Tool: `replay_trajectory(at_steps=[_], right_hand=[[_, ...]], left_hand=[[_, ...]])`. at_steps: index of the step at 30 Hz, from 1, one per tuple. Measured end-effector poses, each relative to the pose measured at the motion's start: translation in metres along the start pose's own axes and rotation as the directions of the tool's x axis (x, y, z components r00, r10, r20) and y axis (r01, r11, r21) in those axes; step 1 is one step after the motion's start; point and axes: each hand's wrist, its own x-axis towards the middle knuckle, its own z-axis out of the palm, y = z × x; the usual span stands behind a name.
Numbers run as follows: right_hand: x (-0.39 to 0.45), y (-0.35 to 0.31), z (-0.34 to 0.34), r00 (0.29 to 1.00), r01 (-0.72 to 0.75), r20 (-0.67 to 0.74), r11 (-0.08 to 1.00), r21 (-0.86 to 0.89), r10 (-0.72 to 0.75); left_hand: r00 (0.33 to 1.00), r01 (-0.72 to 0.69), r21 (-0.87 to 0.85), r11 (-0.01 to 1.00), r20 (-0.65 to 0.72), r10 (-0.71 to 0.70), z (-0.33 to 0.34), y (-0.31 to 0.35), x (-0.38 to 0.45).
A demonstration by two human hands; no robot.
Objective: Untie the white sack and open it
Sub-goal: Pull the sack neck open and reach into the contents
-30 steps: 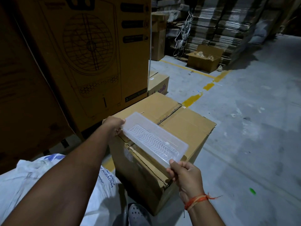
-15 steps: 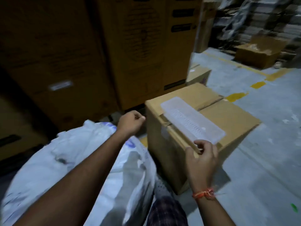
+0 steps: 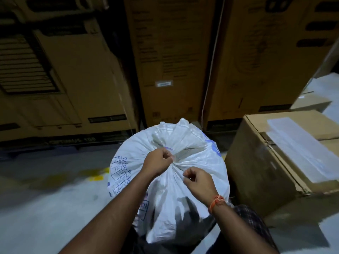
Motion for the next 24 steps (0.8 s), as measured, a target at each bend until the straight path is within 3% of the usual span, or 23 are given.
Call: replay_trajectory(at_steps=[6,10,12,19,21,24], right_hand=[[0.063,0.013,0.017,0.984,-0.152,-0.069,0.972,0.177,0.167],[0.143,0.051,0.035,0.902,-0.303,-0.147,0.839,0.453,0.405],[0.169,0.044,0.036,0.861,-0.321,-0.21,0.816,0.481,0.463],[0.207,0.043,0.047,0.885,-0.281,-0.208,0.834,0.474,0.416],[0.209,0.043,0.05,0.911,-0.202,-0.219,0.842,0.5,0.349],[0.209,0.042,0.046,0.935,-0.089,-0.271,0.893,0.441,0.227]], left_hand=[[0.995,0.061,-0.115,0.992,-0.077,-0.07,0.007,-0.031,0.053],[0.974,0.131,-0.158,0.979,-0.162,-0.157,0.011,-0.031,0.118],[0.972,0.141,-0.114,0.983,-0.17,-0.159,0.014,-0.029,0.152],[0.986,0.114,0.081,0.99,0.114,-0.123,0.054,-0.051,0.197],[0.995,0.059,0.084,0.995,0.076,-0.065,0.066,-0.059,0.191],[0.998,0.05,-0.056,0.997,-0.032,-0.052,0.065,-0.06,0.179]])
